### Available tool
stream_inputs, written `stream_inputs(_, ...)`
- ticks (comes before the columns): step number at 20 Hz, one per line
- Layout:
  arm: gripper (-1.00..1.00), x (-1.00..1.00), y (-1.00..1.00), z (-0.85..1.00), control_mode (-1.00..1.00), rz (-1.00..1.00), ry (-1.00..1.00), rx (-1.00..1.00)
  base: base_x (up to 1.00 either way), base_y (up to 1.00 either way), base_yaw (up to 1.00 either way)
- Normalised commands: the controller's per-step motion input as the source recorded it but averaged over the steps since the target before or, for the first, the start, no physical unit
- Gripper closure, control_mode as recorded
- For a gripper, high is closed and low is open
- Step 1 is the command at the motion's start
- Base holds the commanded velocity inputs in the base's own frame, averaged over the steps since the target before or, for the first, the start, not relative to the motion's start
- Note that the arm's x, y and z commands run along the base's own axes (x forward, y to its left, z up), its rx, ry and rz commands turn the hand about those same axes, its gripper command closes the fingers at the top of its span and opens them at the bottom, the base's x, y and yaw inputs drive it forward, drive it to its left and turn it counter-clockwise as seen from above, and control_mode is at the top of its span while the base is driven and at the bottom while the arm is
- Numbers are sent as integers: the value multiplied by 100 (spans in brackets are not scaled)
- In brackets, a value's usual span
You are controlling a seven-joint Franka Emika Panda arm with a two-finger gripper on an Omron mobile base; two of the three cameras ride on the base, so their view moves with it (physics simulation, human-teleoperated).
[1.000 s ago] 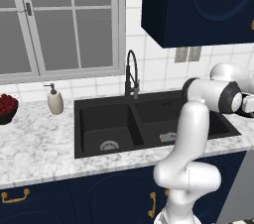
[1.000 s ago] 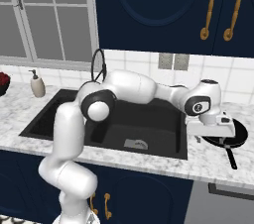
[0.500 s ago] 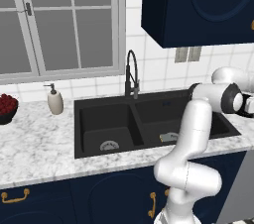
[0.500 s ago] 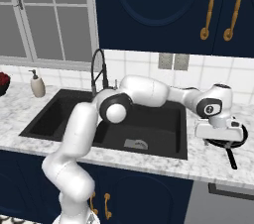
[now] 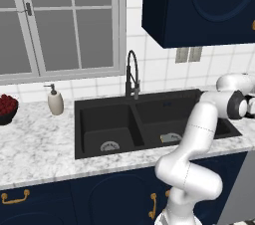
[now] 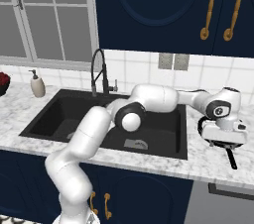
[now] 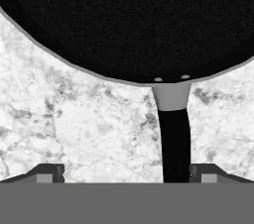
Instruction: Pick the pan and sponge and place them into the sink. Then turn on the water.
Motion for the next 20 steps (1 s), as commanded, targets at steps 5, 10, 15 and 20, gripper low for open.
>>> stream_inputs(5,-100,15,-13,-31,-100,0,0,2,0,0,0)
stream_inputs(10,100,14,-7,-35,-100,0,0,1,0,0,0)
stream_inputs(15,100,5,-27,-36,-100,0,0,3,0,0,0)
stream_inputs(20,100,1,-12,-19,-100,0,1,1,0,0,0)
